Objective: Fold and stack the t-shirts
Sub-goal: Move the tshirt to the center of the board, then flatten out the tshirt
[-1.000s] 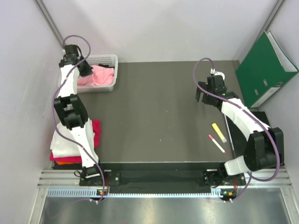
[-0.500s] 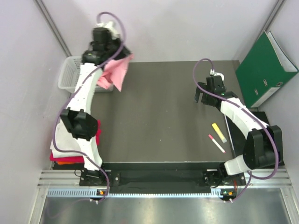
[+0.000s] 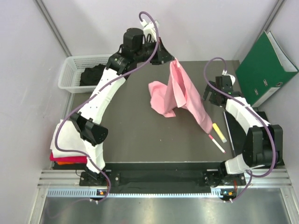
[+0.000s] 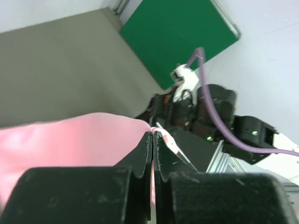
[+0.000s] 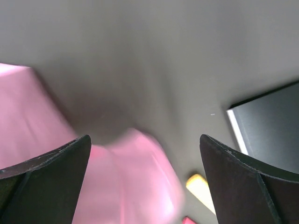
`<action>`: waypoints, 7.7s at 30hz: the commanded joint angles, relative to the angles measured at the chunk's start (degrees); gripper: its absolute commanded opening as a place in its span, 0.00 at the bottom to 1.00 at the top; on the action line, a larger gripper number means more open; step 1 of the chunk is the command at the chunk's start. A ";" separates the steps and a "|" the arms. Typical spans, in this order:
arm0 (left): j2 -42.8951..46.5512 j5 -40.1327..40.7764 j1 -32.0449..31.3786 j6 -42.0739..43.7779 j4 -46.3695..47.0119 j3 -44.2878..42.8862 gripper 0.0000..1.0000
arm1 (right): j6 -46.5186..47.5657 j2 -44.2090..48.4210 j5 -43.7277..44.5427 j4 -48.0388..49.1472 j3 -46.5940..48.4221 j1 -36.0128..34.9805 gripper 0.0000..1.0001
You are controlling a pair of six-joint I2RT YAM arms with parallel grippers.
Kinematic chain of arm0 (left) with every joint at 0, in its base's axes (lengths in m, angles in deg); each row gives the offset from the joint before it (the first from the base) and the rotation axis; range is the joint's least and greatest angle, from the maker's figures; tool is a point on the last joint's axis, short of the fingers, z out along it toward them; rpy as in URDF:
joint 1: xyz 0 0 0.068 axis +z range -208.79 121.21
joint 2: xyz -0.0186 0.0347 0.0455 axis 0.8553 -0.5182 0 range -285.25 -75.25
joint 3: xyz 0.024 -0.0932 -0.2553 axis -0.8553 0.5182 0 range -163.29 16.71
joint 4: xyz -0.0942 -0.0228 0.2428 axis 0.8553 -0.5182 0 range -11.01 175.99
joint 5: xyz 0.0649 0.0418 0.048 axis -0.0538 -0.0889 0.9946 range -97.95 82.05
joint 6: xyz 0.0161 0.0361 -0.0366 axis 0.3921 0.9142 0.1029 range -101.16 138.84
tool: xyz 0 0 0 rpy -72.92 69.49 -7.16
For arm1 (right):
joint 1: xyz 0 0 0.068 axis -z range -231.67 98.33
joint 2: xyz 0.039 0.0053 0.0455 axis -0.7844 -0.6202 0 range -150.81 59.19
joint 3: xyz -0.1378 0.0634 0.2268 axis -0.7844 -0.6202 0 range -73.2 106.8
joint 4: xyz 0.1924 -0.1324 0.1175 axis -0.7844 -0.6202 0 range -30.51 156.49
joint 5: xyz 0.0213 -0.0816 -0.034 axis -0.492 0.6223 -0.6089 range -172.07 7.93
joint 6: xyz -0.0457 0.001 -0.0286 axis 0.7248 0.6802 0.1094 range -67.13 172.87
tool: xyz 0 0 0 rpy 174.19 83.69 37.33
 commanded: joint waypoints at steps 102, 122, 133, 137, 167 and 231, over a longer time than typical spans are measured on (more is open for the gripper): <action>17.18 11.49 25.44 9.70 -6.71 26.27 0.99 | 59.94 -2.79 44.69 19.89 55.74 -24.56 0.00; 20.08 23.26 32.37 8.47 -11.28 27.94 0.99 | 33.68 -29.43 8.05 3.38 64.98 -49.79 0.02; 19.46 14.50 33.97 7.68 -9.46 35.39 0.98 | 23.15 -18.73 14.26 2.50 49.19 -46.85 1.00; 19.73 7.98 31.09 7.32 -5.66 41.21 0.98 | 15.67 -15.74 11.03 -3.99 44.86 -34.79 1.00; -3.39 29.50 12.09 13.03 -15.24 41.66 0.58 | -9.49 -20.39 -25.89 1.44 15.85 -3.30 0.86; 8.83 42.25 20.70 11.98 -16.38 32.78 0.00 | -20.47 -27.44 -40.66 21.48 12.77 -4.18 0.00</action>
